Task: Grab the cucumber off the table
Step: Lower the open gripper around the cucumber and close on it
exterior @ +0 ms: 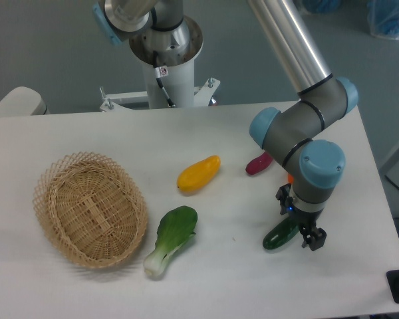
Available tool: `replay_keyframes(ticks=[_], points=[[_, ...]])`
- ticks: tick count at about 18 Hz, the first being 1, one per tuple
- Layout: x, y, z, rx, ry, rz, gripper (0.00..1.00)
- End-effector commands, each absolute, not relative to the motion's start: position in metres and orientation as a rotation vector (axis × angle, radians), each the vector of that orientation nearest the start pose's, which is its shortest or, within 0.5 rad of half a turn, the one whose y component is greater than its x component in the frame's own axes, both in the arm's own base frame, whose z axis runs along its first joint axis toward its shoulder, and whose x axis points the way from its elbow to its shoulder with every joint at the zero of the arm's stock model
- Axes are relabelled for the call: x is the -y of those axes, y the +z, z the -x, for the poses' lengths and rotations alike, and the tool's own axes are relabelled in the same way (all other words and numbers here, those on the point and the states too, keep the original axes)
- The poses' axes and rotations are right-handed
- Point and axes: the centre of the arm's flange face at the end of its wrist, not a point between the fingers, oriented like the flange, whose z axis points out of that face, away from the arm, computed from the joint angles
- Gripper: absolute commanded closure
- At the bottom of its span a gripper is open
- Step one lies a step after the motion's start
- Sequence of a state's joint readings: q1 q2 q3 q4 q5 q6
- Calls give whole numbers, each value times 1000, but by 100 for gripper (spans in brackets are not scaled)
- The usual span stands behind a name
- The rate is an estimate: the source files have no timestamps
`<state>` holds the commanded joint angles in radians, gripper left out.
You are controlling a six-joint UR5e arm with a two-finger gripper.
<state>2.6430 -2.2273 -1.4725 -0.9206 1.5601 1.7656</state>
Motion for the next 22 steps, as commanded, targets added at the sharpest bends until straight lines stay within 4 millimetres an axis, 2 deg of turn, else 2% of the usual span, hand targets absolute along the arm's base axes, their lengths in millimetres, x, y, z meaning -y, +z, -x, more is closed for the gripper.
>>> replay_keyframes(ticks=[3, 7, 10, 13, 17, 22], points=[[-453, 195, 552, -1003, 208, 2933, 0], [-453, 193, 551, -1010, 211, 2932, 2], [-451, 188, 548, -1013, 195, 2935, 29], [-449, 185, 545, -1001, 175, 2944, 48], [-448, 196, 549, -1011, 211, 2991, 98], [-453, 222, 555, -960, 235, 3020, 100]])
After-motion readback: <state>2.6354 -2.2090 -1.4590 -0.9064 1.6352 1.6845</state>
